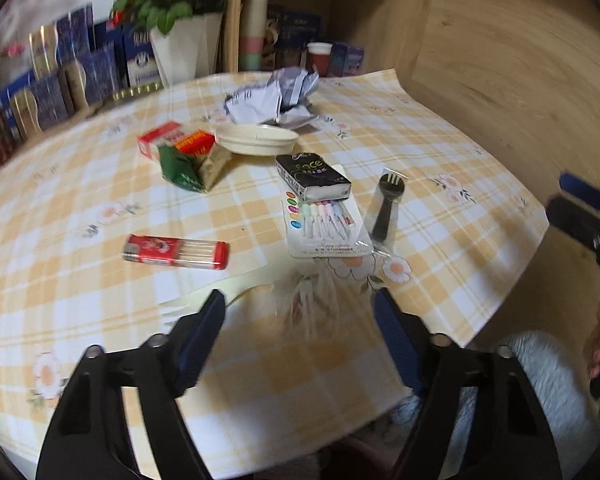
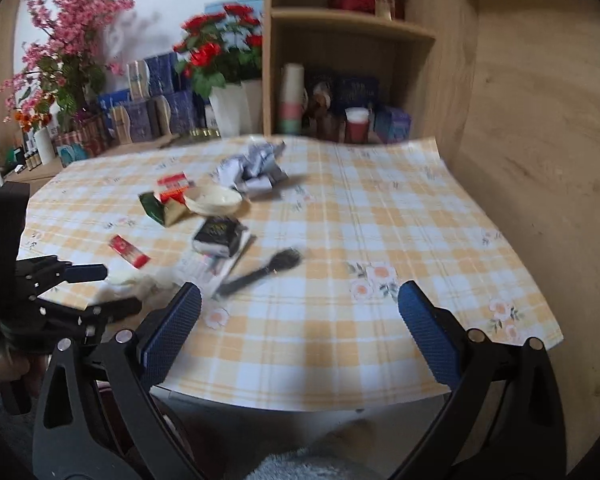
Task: Collect trash
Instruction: 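Grasp the clear plastic bag on the table with the left gripper, then grasp the wrapped black spork with the right gripper while the left gripper holds the bag, then drop the spork into the bin with the right gripper while the left gripper carries the bag over it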
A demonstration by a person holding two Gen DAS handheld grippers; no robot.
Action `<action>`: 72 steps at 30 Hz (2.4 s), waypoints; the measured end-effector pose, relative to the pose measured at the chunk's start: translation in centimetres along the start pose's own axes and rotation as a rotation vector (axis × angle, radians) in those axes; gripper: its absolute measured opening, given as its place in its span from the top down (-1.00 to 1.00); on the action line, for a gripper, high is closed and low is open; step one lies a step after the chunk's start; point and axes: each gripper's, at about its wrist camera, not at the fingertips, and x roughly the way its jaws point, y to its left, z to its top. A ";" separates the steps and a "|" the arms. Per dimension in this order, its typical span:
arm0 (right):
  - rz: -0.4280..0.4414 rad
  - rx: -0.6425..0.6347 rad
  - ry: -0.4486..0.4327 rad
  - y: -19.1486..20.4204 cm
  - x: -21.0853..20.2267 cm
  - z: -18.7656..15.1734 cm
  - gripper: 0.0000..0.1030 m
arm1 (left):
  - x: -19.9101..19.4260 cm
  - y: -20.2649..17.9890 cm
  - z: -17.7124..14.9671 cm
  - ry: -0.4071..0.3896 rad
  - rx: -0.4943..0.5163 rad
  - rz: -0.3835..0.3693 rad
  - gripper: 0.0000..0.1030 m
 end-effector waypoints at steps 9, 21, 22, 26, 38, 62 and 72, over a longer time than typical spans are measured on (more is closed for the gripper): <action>0.063 0.074 0.064 -1.8 2.6 -0.4 -0.89 | 2.4 -0.1 0.0 0.049 0.037 -0.006 0.35; 0.217 0.238 0.179 -0.5 10.3 0.4 -0.32 | -2.9 4.0 -0.9 -0.072 -0.141 -0.040 0.54; 0.210 0.259 0.195 -0.4 11.1 0.4 -0.28 | -3.4 4.2 -0.9 -0.083 -0.151 -0.038 0.54; 0.171 0.319 0.233 0.3 13.7 0.8 -0.16 | -5.6 5.2 -1.6 -0.126 -0.188 -0.015 0.54; -0.059 0.197 0.229 3.9 16.9 2.1 0.17 | -7.4 6.6 -4.3 -0.146 -0.229 0.005 0.54; 0.277 0.314 0.016 3.0 5.7 -1.5 0.76 | -12.2 6.6 -8.8 -0.194 -0.214 0.031 0.54; 0.435 0.121 0.045 8.4 0.0 -5.9 0.77 | -15.7 6.3 -11.6 -0.224 -0.212 0.078 0.54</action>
